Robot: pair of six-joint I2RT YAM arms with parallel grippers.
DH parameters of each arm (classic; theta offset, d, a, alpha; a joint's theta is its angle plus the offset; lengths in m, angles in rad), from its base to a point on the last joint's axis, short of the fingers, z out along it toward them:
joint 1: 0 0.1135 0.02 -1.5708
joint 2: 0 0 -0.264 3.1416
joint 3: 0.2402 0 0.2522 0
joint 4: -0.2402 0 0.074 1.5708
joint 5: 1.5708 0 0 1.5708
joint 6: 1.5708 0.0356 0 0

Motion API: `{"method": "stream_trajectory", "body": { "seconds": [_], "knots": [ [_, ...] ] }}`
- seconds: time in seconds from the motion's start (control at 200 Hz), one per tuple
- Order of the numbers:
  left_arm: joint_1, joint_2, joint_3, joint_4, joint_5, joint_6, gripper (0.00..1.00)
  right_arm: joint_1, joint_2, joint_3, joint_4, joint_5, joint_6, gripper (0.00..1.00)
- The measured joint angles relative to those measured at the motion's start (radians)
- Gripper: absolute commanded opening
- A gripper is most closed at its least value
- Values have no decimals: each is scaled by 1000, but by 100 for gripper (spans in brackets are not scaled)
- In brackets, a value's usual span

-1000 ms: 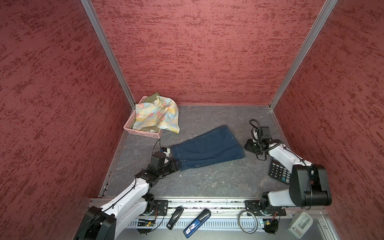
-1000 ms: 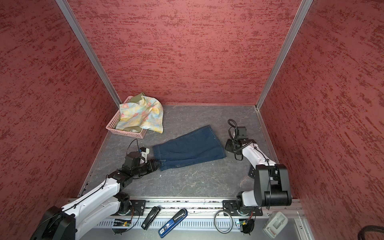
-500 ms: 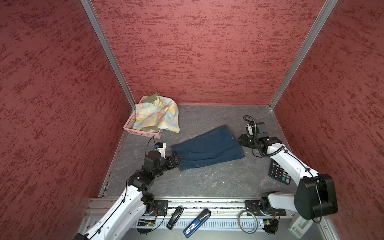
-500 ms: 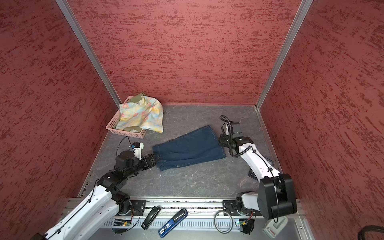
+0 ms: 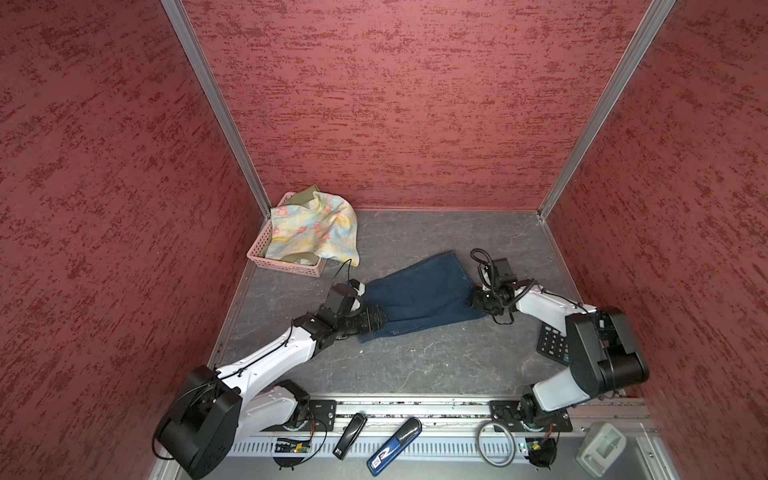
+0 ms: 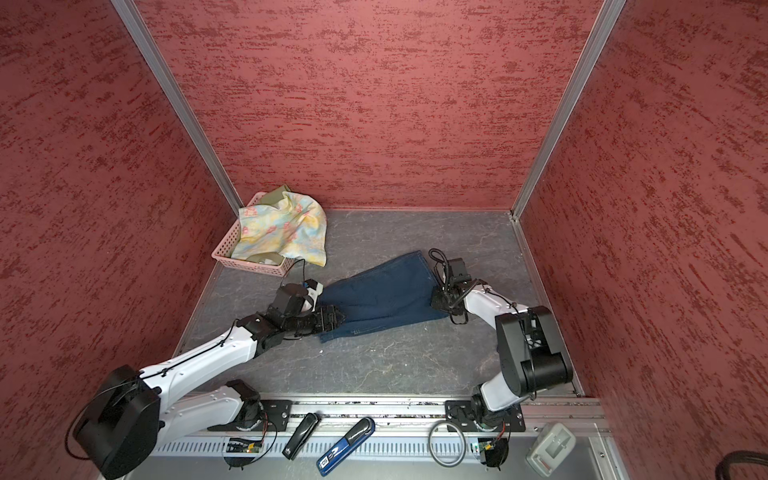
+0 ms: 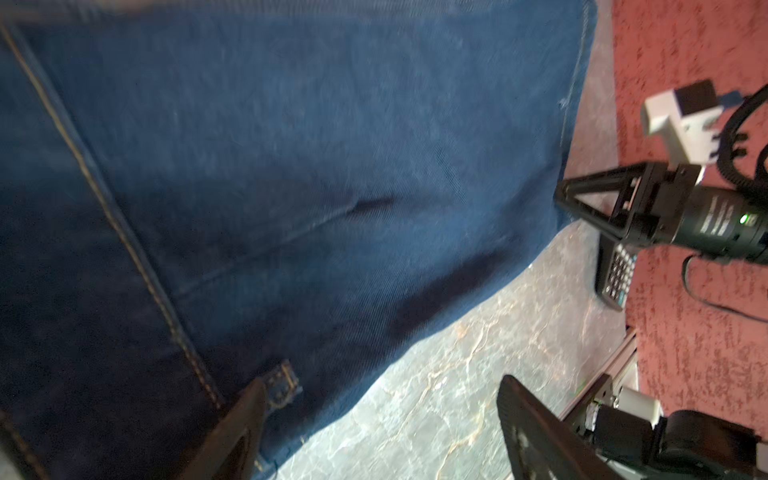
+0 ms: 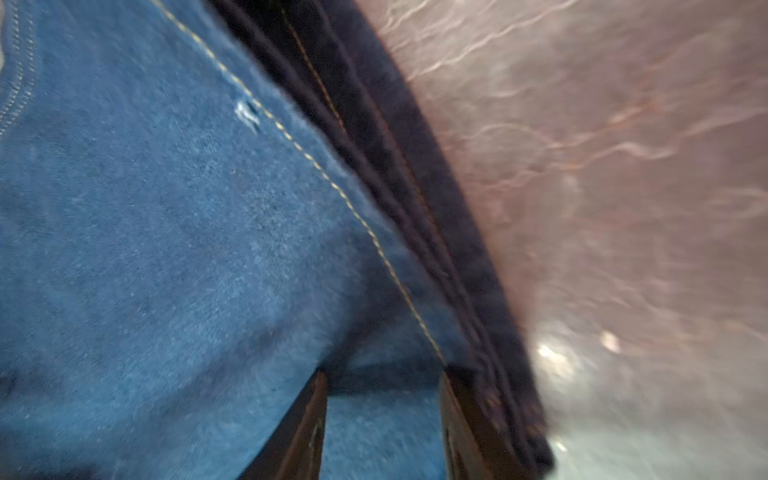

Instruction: Fold and stack the skirts

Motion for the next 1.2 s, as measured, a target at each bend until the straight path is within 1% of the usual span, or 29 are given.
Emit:
{"method": "stream_trajectory", "body": {
  "seconds": [0.16,0.245,0.341,0.401,0.511,0.551,0.651,0.746,0.852,1.062,1.197],
  "knots": [
    [-1,-9,-74,2,6,-14,85,0,28,17,35,8,3,46],
    [-1,-9,-77,10,8,-18,85,0,48,42,32,11,3,46],
    [-1,-8,-77,11,7,-19,85,0,60,66,15,15,3,49],
    [-1,-2,-75,12,5,-19,85,1,58,80,-13,20,3,53],
    [0,30,-51,7,3,-19,85,1,17,99,-61,43,13,66],
    [0,48,-37,2,3,-19,85,0,-23,99,-82,58,24,69],
    [0,82,-10,-2,-1,-24,85,-3,-138,94,-112,88,58,73],
    [0,98,5,-8,-3,-26,85,-13,-237,67,-109,97,104,76],
    [0,104,14,-16,-4,-25,85,-36,-287,8,-100,95,154,77],
    [0,110,25,-33,-9,-23,85,-129,-284,-131,-47,21,240,77],
    [0,110,26,-34,-11,-21,85,-148,-270,-186,28,-32,287,76]
  ]
}}
